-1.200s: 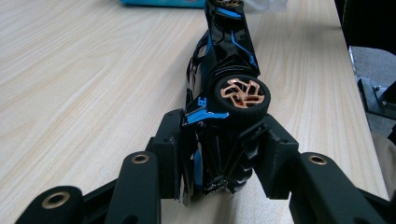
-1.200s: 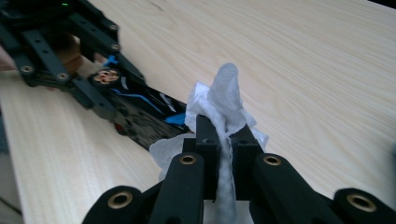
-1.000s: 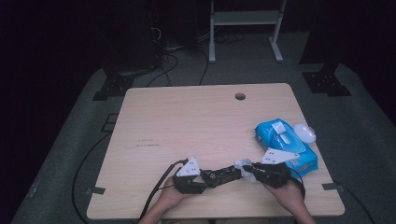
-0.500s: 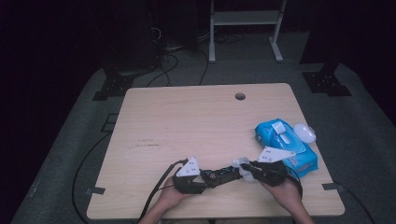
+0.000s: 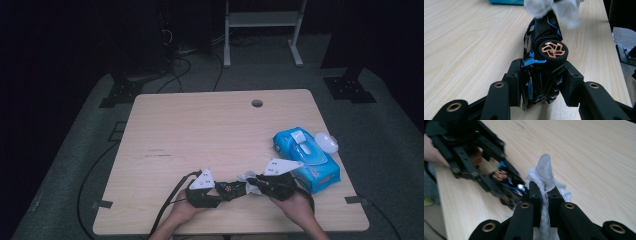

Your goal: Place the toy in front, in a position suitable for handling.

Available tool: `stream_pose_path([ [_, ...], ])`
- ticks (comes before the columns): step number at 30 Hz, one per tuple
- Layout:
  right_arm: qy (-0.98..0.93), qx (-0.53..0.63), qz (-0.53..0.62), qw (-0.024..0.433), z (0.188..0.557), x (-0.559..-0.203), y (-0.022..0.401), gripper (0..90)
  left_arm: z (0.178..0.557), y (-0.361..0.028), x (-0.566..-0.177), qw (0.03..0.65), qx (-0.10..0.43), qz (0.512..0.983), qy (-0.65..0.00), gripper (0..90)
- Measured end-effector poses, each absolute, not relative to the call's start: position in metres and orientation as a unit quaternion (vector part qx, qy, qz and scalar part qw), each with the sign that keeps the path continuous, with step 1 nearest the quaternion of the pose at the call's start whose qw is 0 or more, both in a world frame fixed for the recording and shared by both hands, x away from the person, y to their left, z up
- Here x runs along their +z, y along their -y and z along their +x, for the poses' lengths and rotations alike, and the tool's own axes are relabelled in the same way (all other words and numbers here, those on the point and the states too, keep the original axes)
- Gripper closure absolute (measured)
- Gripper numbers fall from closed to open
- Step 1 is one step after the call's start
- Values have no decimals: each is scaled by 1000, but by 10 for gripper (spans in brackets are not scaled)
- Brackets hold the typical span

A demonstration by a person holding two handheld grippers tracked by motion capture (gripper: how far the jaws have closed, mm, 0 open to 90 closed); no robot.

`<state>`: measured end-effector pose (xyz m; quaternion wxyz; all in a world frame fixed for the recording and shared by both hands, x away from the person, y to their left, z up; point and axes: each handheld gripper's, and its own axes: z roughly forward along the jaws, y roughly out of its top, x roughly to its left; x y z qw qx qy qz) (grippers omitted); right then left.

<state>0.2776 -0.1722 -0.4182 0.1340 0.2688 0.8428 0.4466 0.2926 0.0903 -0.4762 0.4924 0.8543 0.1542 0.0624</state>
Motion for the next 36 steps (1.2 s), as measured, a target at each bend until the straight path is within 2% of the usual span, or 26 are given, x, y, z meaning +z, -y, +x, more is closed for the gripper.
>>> stream_pose_path([
  [5,-850,447,253,120,277,-420,153,853,293,-91,-476,491,63,855,-154,579],
  [8,-851,444,247,132,275,-414,152,853,293,-91,-476,492,63,855,-154,578],
  [17,-815,467,305,158,280,-404,206,853,293,-91,-476,493,62,854,-155,578],
  [21,-804,482,311,156,279,-399,214,853,294,-91,-476,493,64,854,-154,578],
  [31,-837,470,254,122,274,-407,161,851,293,-91,-476,491,65,855,-153,578],
  [36,-846,442,267,135,279,-419,167,851,293,-92,-476,493,63,854,-154,578],
])
